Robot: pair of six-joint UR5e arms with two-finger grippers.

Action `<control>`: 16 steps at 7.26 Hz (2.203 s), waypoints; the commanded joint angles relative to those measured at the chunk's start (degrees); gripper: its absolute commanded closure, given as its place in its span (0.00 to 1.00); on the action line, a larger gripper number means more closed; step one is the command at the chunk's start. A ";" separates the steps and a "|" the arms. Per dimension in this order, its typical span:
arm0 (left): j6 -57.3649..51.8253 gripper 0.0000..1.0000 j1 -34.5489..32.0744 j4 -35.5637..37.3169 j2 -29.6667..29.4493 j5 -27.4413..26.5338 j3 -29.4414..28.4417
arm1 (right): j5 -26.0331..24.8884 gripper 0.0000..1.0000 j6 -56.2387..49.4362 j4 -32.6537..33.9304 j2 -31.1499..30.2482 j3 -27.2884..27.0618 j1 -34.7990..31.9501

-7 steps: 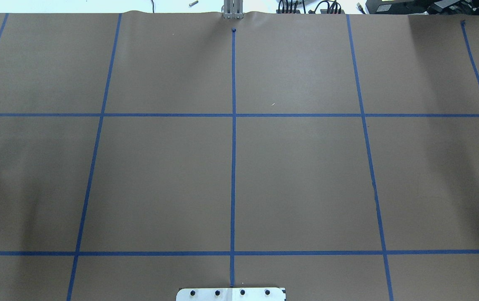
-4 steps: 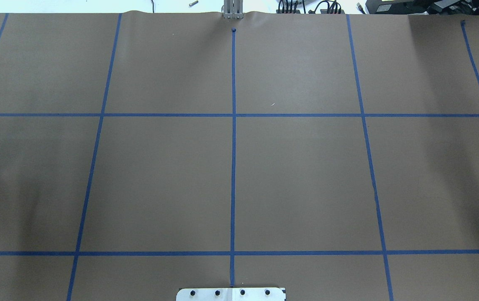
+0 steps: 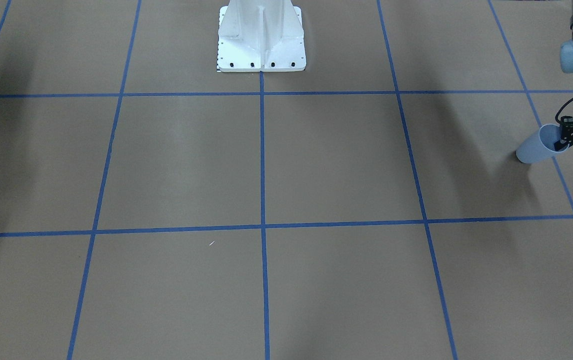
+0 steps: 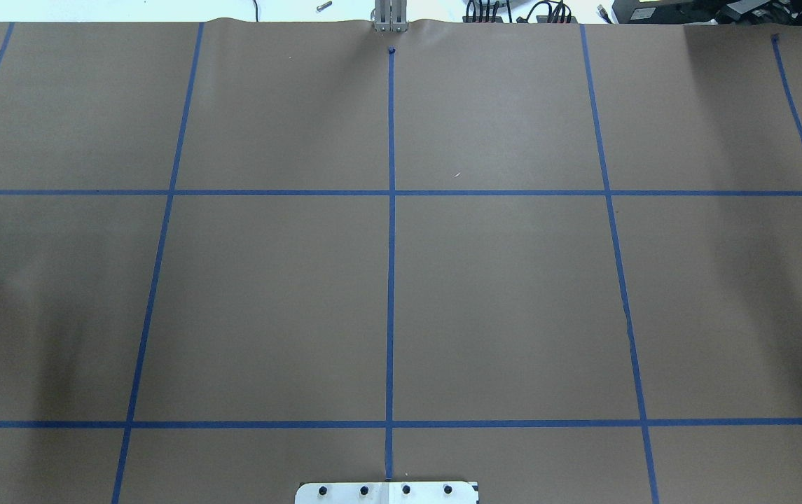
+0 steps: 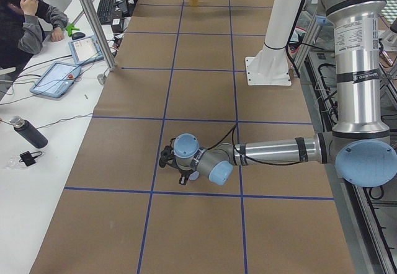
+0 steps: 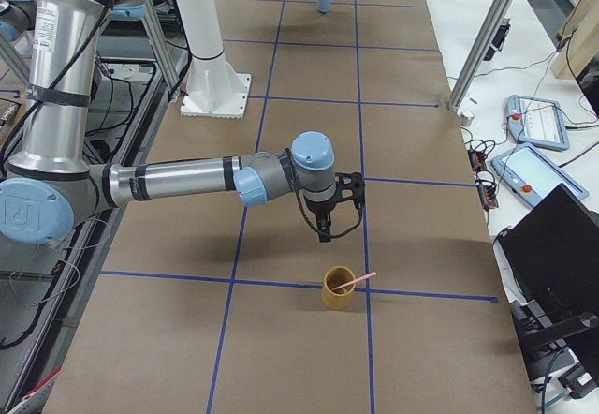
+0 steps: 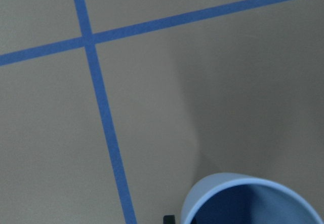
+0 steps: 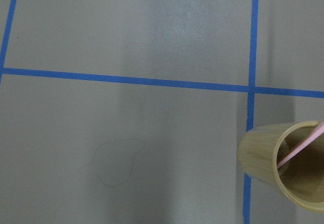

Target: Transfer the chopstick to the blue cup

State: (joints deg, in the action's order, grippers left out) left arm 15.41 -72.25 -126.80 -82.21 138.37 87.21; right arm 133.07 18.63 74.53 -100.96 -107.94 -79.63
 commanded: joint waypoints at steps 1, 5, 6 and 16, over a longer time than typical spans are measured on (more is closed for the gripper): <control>1.10 1.00 -0.09 3.55 -0.93 5.93 3.91 | 0.00 0.00 0.00 0.00 0.06 0.10 0.00; 33.09 1.00 6.38 7.27 -17.94 1.58 9.73 | 0.09 0.00 0.00 -0.09 0.15 0.10 0.26; 41.89 1.00 11.90 7.53 -22.95 -2.19 10.17 | 0.09 0.00 0.00 -0.09 0.15 0.10 0.26; 61.84 1.00 48.69 34.87 -51.12 -44.50 9.38 | 0.00 0.00 0.00 -0.09 0.68 0.80 0.26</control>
State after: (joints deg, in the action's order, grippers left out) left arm 77.01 -24.81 -91.97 -133.16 94.80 96.52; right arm 133.07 18.70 74.44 -100.32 -107.26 -79.37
